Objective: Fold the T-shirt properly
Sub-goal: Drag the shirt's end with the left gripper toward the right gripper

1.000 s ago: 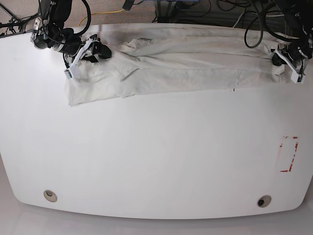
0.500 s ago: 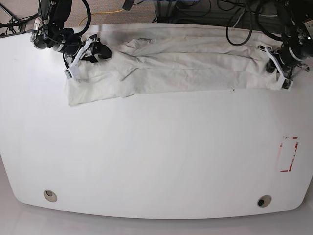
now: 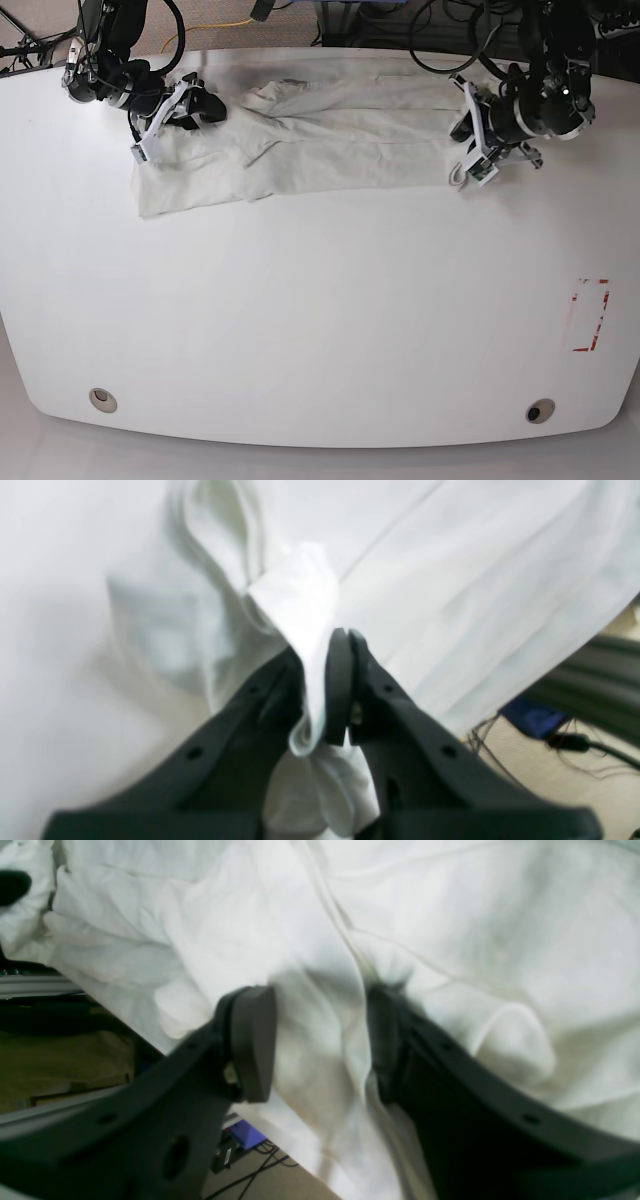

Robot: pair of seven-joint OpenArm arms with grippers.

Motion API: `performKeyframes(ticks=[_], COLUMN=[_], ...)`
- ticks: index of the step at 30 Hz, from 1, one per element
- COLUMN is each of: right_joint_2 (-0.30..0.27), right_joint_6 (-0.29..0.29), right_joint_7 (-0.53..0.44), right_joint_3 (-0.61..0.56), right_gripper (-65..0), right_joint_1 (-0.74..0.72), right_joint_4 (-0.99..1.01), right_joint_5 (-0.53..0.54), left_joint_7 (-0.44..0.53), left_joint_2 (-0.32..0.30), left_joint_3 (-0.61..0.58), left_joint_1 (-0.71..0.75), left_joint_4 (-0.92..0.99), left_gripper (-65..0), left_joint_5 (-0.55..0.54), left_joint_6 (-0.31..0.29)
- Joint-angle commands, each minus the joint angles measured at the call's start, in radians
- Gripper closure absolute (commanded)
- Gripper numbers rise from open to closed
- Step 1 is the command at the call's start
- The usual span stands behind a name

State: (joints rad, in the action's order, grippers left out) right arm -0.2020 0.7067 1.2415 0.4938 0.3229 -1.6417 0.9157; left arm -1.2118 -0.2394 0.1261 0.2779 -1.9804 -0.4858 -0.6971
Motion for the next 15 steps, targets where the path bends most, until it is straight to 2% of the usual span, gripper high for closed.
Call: performKeyframes(ticks=[1, 5, 15], right_joint_2=[-0.011, -0.011, -0.011], right_joint_6=[-0.009, -0.009, -0.009], right_joint_7=[0.008, 0.008, 0.008], right_joint_3=[0.006, 0.006, 0.006], right_gripper=[-29.2, -29.2, -29.2], right_joint_1=[-0.001, -0.001, -0.001], right_joint_4=[-0.009, -0.01, -0.01], right_joint_5=[-0.019, -0.019, -0.019], left_joint_7=[0.016, 0.016, 0.016], left_joint_2=[0.042, 0.108, 0.125], left_joint_3=[-0.018, -0.041, -0.174], left_joint_1=[-0.021, -0.053, -0.101], left_joint_4=[-0.015, -0.015, 0.014], left_gripper=[0.0, 0.0, 0.0], left_joint_5=[-0.009, -0.007, -0.006], left_joint_6=[-0.001, -0.001, -0.001])
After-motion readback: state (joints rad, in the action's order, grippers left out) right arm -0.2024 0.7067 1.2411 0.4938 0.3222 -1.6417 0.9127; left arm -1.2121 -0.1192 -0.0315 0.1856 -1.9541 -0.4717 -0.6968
